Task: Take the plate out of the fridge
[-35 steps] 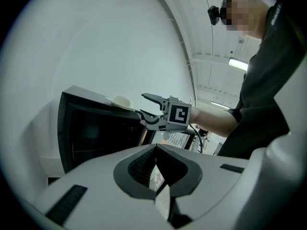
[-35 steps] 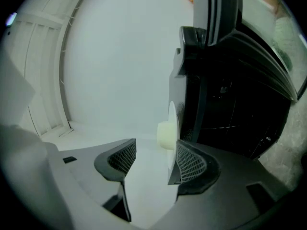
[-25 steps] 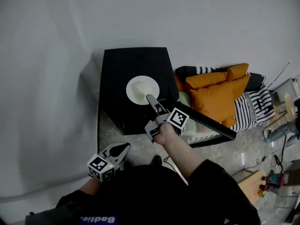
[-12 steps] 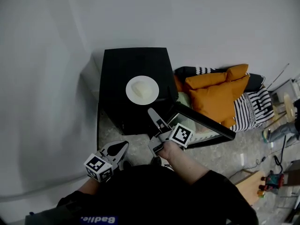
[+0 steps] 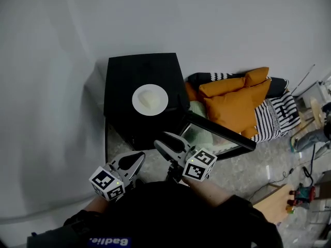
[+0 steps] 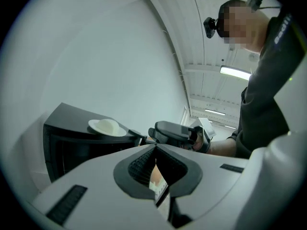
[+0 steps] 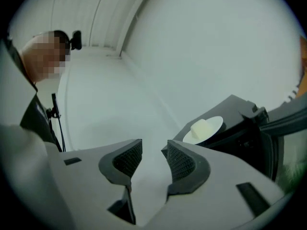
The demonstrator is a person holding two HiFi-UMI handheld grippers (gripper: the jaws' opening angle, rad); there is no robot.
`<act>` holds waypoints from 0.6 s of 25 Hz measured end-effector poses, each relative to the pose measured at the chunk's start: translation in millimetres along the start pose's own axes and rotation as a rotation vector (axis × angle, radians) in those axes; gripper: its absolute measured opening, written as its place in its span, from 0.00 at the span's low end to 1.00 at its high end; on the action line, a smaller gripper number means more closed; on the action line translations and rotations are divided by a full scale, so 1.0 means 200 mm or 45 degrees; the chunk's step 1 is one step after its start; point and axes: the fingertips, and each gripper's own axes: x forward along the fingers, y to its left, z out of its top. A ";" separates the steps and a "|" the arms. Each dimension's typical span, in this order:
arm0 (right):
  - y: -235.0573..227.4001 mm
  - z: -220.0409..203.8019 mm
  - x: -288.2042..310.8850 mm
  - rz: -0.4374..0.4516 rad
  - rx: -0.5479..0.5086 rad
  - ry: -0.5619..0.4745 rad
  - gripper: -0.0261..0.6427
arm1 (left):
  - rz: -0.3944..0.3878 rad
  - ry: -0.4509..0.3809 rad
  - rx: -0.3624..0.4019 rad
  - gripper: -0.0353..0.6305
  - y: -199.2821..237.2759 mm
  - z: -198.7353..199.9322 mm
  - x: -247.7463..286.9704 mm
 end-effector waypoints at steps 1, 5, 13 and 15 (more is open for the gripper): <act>0.02 -0.01 -0.01 -0.002 -0.060 0.014 0.27 | -0.009 -0.009 0.008 0.06 -0.02 0.02 0.01; 0.07 -0.04 -0.06 -0.020 -0.258 0.057 0.10 | -0.038 -0.021 0.028 0.06 -0.07 0.04 0.03; 0.14 -0.19 -0.10 0.000 -0.471 0.146 0.05 | -0.073 0.027 0.048 0.06 -0.14 -0.05 0.06; 0.14 -0.19 -0.08 0.003 -0.492 0.135 0.05 | -0.079 0.046 0.046 0.06 -0.14 -0.08 0.07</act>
